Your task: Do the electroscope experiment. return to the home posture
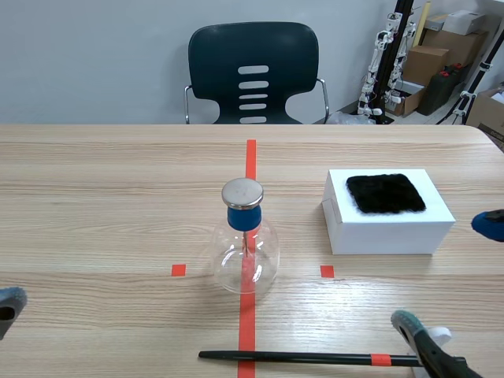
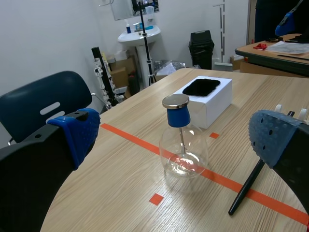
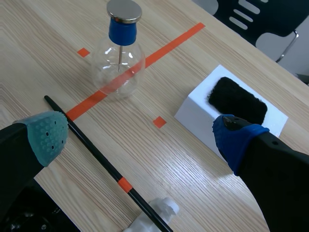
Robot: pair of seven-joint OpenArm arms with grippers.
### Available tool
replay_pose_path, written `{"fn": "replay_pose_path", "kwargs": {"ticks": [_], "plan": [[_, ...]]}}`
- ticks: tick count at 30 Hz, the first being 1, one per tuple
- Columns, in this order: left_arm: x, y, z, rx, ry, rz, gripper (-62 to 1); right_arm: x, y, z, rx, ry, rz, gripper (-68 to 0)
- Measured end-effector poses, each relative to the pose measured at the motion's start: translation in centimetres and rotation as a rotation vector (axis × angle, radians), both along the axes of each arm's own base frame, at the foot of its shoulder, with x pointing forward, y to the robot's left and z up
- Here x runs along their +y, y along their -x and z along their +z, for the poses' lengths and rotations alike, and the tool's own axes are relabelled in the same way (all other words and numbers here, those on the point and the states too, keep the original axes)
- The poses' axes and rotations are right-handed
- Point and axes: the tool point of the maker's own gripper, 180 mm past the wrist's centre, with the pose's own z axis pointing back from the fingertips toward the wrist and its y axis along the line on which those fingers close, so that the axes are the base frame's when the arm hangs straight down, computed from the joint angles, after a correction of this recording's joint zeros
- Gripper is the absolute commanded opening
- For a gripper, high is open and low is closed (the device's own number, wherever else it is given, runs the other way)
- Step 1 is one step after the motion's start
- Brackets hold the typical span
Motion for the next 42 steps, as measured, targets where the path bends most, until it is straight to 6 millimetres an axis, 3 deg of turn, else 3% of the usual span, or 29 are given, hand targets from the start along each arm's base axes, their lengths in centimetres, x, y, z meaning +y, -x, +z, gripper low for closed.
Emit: {"fn": "replay_pose_path", "kwargs": {"ticks": [42], "plan": [[0.0,-0.08,-0.33,0.012,-0.014,0.003,1.4,-0.03,0.0,0.02,-0.002,-0.002,-0.006,-5.4]]}}
